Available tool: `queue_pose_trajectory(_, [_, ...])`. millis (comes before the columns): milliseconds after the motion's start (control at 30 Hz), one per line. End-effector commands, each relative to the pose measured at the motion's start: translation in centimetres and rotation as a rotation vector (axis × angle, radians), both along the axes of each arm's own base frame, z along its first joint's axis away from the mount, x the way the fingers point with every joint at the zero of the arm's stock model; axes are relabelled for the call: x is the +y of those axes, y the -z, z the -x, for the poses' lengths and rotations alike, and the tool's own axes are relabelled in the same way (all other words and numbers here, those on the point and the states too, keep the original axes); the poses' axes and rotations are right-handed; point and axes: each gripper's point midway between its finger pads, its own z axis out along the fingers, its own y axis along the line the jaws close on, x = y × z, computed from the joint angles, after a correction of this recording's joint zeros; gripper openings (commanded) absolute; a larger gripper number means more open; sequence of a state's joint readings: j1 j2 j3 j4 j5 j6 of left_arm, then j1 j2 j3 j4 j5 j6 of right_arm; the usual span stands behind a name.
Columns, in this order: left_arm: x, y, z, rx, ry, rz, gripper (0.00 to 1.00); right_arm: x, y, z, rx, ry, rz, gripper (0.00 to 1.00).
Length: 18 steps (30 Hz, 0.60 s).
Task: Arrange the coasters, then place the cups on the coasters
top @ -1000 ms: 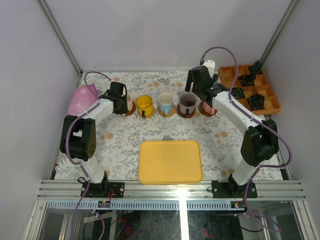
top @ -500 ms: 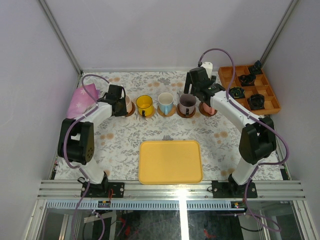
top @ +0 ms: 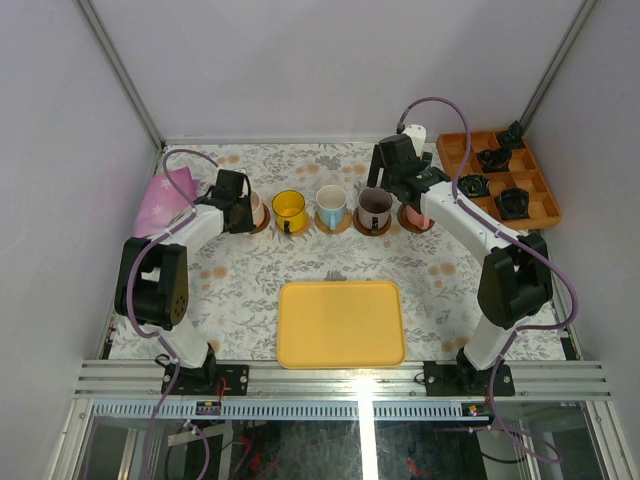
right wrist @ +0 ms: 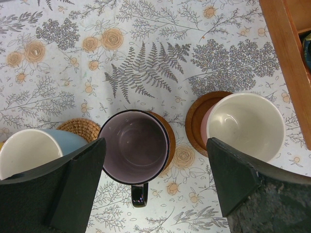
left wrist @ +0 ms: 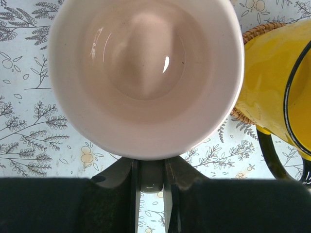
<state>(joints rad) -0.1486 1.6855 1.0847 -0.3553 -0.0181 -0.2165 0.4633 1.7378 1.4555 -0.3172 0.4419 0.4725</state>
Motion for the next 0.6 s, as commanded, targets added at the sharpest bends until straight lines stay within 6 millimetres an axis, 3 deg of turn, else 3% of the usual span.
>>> queue_pose_trajectory(0, [0.2, -0.7, -0.3, -0.013, -0.025, 0.019, 0.13, 0.4, -2.1, -0.7, -0.047, 0.002, -0.044, 0.92])
queue_pose_trajectory(133, [0.3, -1.0, -0.5, -0.019, -0.028, 0.015, 0.39, 0.3, -2.1, -0.7, -0.048, 0.003, -0.040, 0.92])
queue_pose_trajectory(300, [0.6, -1.1, -0.2, -0.010, -0.034, 0.004, 0.57, 0.3, -2.4, -0.7, -0.053, 0.003, -0.040, 0.93])
queue_pose_trajectory(567, [1.0, -1.5, 0.5, 0.002, -0.049, -0.009, 0.59, 0.5, -2.3, -0.6, -0.051, -0.004, -0.046, 0.93])
